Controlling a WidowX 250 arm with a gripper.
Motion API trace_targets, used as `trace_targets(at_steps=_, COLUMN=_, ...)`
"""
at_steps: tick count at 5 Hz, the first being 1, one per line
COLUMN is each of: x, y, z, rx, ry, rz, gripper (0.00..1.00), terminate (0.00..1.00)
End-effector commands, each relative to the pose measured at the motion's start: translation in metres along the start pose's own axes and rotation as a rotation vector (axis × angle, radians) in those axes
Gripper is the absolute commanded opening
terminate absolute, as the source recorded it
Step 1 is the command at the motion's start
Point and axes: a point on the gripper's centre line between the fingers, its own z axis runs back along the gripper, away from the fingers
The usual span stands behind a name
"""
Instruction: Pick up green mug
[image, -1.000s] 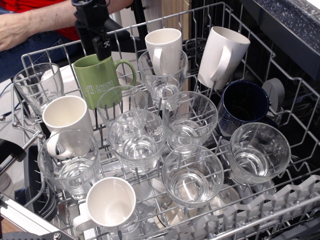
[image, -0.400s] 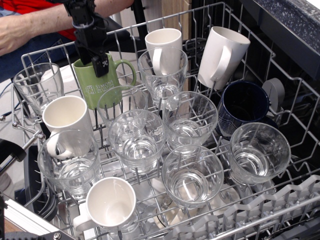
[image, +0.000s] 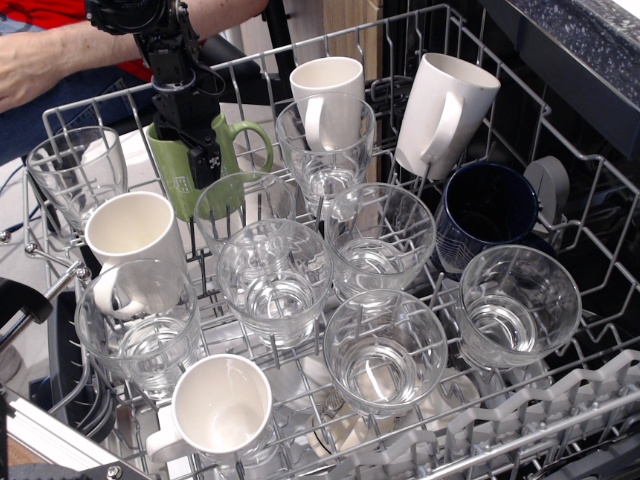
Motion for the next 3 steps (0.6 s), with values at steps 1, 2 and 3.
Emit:
trace_targets(at_steps=1, x=0.014, y=0.009, z=0.041, rx=0.052, ry=-0.061, rz=0.018, gripper=0.0, terminate=0.0)
trace_targets(at_steps=2, x=0.019, y=0.01, z=0.046, rx=0.043, ry=-0.08, rz=0.021, gripper=0.0, terminate=0.0)
trace_targets(at_steps=3, x=0.032, y=0.014, z=0.057, rx=0.041, ry=-0.101, rz=0.028, gripper=0.0, terminate=0.0)
